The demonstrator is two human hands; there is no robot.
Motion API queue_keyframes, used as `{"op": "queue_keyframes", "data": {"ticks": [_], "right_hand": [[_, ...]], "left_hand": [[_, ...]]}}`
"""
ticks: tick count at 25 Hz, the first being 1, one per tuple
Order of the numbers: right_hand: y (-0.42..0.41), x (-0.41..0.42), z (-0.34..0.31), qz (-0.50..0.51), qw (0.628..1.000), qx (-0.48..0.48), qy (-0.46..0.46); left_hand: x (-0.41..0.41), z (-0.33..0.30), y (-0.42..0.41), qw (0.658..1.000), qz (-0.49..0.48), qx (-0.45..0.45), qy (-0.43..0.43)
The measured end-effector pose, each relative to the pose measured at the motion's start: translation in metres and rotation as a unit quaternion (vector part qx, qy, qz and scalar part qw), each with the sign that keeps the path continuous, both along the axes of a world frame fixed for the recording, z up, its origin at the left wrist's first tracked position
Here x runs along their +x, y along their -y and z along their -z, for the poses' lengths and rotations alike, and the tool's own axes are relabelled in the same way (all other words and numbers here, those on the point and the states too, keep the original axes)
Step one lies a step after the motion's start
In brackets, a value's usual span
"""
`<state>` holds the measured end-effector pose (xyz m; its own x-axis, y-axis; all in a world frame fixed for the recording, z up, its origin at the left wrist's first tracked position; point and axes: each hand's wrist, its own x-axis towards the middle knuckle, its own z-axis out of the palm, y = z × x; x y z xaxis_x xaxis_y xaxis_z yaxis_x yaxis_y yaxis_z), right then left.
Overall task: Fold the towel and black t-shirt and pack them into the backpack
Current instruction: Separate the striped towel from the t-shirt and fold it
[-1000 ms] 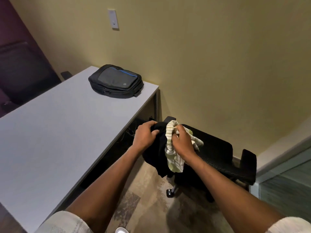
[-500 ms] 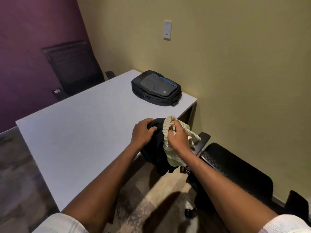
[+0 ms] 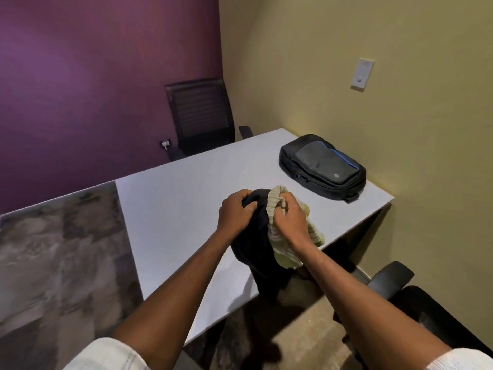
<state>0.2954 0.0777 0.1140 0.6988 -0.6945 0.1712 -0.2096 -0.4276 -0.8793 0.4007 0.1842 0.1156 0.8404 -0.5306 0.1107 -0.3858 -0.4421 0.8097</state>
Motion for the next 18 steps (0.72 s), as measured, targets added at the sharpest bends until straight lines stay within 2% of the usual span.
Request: {"op": "queue_keyframes", "data": {"ticks": [9,18], "right_hand": [[-0.008,0.107,0.0,-0.107,0.994,0.005,0.011],[0.045,0.225,-0.009,-0.227,0.973,-0.027,0.043]], "left_hand": [[0.074,-0.007,-0.026,0.993,-0.115,-0.006,-0.004],[0.151,-0.023,0.013,0.971,-0.237,-0.017,0.019]]}}
